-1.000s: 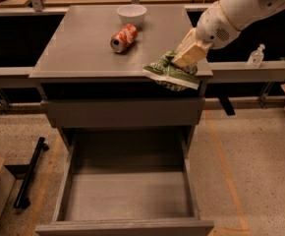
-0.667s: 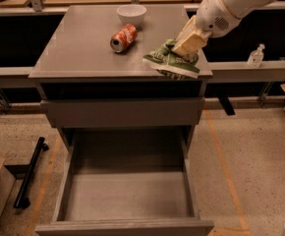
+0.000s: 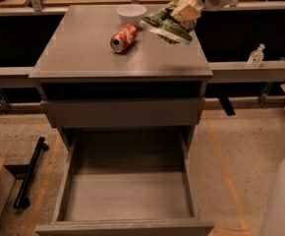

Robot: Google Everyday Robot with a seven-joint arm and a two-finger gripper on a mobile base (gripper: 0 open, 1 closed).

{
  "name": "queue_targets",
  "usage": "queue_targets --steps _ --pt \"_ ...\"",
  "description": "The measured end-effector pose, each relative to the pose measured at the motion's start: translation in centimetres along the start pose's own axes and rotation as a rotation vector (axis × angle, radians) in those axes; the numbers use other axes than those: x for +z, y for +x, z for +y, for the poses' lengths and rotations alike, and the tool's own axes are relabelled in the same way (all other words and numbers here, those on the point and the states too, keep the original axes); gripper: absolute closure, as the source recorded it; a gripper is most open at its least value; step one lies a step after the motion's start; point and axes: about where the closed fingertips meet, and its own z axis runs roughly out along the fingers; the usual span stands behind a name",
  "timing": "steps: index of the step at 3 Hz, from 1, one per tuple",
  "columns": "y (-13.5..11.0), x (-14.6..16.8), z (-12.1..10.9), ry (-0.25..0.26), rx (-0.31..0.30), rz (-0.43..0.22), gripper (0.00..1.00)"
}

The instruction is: Pick green jalapeno chip bag from middle drawer and place on counter

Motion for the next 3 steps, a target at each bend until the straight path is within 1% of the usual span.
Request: queue_targets --steps 1,2,3 --pt "2.2 3.8 -2.3 0.046 0.042 -0.019 1.00" --pt "5.0 6.9 -2.9 0.057 0.093 -0.021 1.00" --pt "7.6 9.3 -2.4 0.043 0.132 -0.004 0.82"
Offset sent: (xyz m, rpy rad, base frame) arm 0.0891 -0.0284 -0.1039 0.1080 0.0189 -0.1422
